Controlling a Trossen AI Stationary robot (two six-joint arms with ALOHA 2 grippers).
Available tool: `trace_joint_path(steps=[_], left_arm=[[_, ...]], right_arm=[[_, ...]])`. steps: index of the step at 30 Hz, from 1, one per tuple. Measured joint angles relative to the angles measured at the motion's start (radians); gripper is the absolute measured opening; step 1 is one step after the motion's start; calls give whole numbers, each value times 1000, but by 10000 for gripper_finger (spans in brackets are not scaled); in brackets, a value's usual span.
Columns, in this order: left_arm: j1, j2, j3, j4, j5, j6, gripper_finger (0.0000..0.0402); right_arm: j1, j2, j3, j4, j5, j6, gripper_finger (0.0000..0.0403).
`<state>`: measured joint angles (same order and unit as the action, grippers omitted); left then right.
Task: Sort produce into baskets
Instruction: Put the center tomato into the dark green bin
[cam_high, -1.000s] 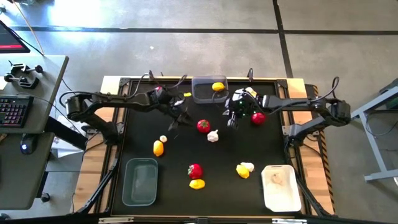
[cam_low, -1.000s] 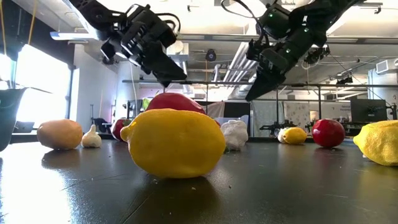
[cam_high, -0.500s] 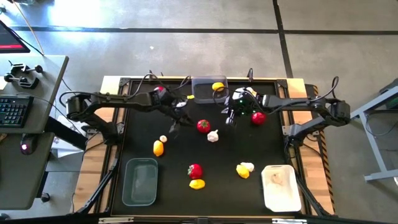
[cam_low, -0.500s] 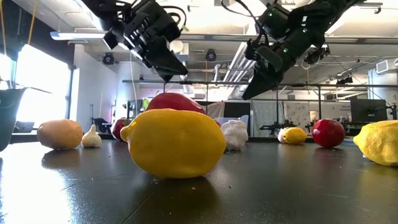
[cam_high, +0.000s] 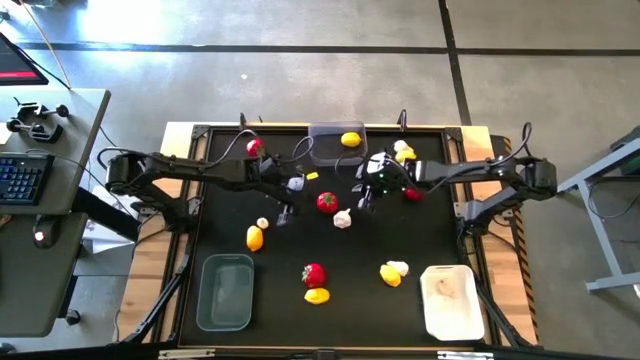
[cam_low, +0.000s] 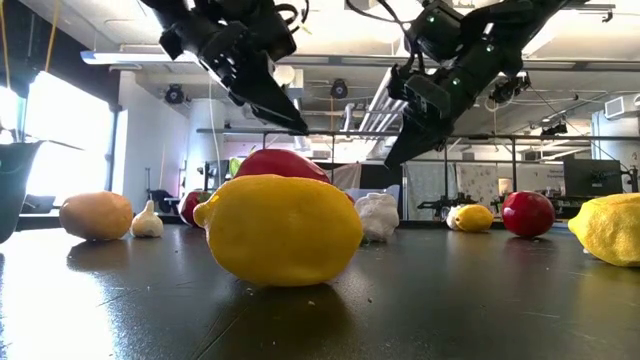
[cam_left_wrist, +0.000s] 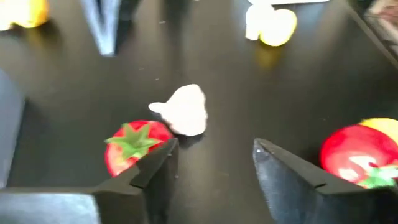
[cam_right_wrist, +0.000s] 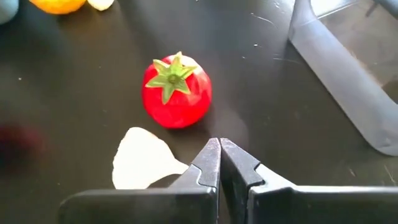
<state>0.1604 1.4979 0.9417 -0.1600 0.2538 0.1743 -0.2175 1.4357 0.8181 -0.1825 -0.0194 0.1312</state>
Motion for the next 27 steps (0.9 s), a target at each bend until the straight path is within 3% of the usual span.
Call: trace_joint_path(steps=[10,27], left_arm=[[-13,79,0,137,-68,-74,281],[36,360,207,-4,-110,-15,287]], right_arm=[[22,0,0,16,26,-1,0],[22,0,0,7,39,-43,0]])
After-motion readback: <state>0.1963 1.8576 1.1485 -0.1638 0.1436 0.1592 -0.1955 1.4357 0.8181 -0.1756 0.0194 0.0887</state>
